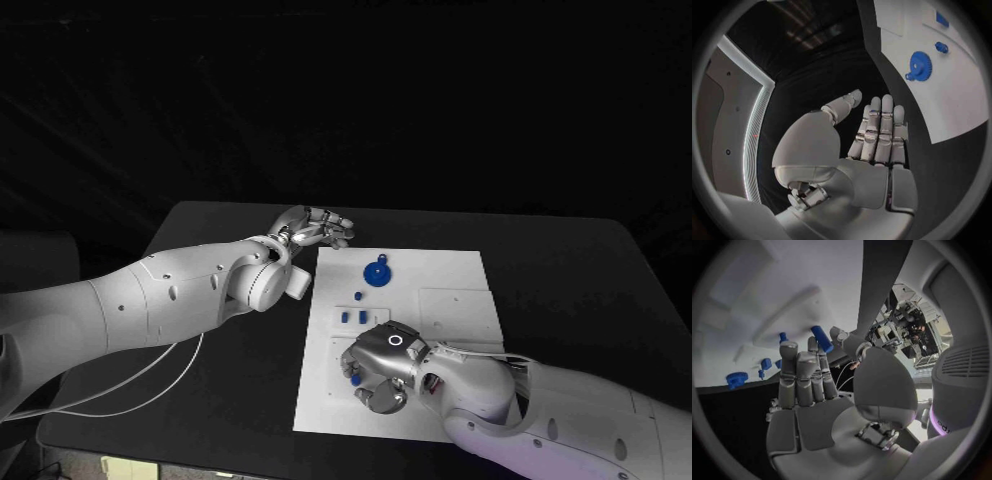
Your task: Assemble the parts on the task board
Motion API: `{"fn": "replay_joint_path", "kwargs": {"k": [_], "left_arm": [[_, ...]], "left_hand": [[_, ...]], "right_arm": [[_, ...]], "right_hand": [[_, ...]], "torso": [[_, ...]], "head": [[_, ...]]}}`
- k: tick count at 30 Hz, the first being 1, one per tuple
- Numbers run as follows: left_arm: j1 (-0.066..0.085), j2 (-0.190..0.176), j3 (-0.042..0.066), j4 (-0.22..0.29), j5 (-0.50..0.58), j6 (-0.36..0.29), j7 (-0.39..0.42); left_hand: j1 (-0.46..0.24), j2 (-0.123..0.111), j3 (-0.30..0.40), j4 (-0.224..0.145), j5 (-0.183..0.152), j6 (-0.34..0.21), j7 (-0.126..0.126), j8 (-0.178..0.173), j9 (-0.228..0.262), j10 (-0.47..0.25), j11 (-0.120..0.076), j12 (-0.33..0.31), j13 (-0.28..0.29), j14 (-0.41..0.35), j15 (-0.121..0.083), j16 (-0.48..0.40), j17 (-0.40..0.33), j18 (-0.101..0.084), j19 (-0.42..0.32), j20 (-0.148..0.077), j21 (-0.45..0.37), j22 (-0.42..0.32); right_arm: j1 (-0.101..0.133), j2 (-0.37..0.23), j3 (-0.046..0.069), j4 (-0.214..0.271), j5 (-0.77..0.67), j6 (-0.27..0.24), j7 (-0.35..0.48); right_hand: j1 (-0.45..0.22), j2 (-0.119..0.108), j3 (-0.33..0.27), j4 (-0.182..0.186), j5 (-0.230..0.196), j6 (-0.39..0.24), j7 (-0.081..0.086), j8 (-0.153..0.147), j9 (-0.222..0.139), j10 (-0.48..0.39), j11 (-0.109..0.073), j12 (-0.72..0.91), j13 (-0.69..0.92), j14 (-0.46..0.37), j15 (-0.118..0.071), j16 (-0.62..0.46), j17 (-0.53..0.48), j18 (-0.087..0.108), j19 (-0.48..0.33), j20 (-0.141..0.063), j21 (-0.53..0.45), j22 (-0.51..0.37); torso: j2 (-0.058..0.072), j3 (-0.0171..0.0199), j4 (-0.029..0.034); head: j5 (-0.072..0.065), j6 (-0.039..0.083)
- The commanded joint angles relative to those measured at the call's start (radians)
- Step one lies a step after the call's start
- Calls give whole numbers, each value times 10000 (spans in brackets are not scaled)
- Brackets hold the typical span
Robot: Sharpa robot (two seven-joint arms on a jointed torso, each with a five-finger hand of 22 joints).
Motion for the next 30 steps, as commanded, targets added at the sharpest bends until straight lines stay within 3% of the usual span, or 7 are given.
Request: {"fn": "replay_joint_path", "kwargs": {"k": [1,15,21,25,30], "left_arm": [[6,3,7,12,-40,123,24],[7,-11,7,10,-40,107,20],[7,-14,7,10,-40,117,18],[7,-30,6,4,-40,117,12],[7,-76,5,-3,-33,113,12]], "left_hand": [[-92,-5,9,66,-64,-93,0,68,-17,-44,28,-34,-17,59,29,-69,14,204,64,32,-36,15],[-95,-12,4,69,-66,-99,3,68,-20,-51,31,-37,-22,55,32,-85,29,203,61,34,-41,18],[-94,-13,4,69,-66,-100,3,68,-21,-52,31,-37,-23,54,32,-90,35,203,60,35,-43,19],[-93,-13,4,68,-66,-101,3,69,-21,-52,31,-36,-23,54,33,-93,38,203,59,35,-44,19],[-93,-13,4,69,-66,-101,4,70,-22,-53,32,-36,-24,54,33,-97,44,204,59,36,-45,20]], "right_arm": [[-31,-22,-24,5,315,-117,208],[-31,-279,-21,90,608,-1413,294],[-24,-663,5,415,1282,-1723,578],[54,-1051,141,702,2342,-1820,823],[289,-1790,491,1121,4092,-1589,1026]], "right_hand": [[-69,8,-146,-38,63,-130,24,-80,-32,-116,23,-70,-35,-24,82,-40,-11,614,10,-88,-22,126],[58,-112,-249,-87,52,-540,200,-299,-160,-624,207,-351,-236,-64,257,-47,-28,614,-18,-118,-125,87],[2,-133,-335,-135,87,-634,242,-339,-189,-742,255,-397,-303,-94,313,-48,-31,614,-40,-102,-150,90],[-216,-130,-607,-175,260,-704,251,-356,-208,-733,260,-364,-347,-118,316,-32,-27,614,-52,-81,-161,103],[-559,-89,-1062,-131,694,-755,304,-345,-221,-599,221,-263,-378,-131,268,-4,-24,614,-41,-84,-174,112]], "torso": [[0,0,3],[1,3,6],[-4,0,3],[-8,-2,-1],[-10,-3,-5]], "head": [[2,5],[-12,8],[-37,42],[-68,61],[-178,139]]}}
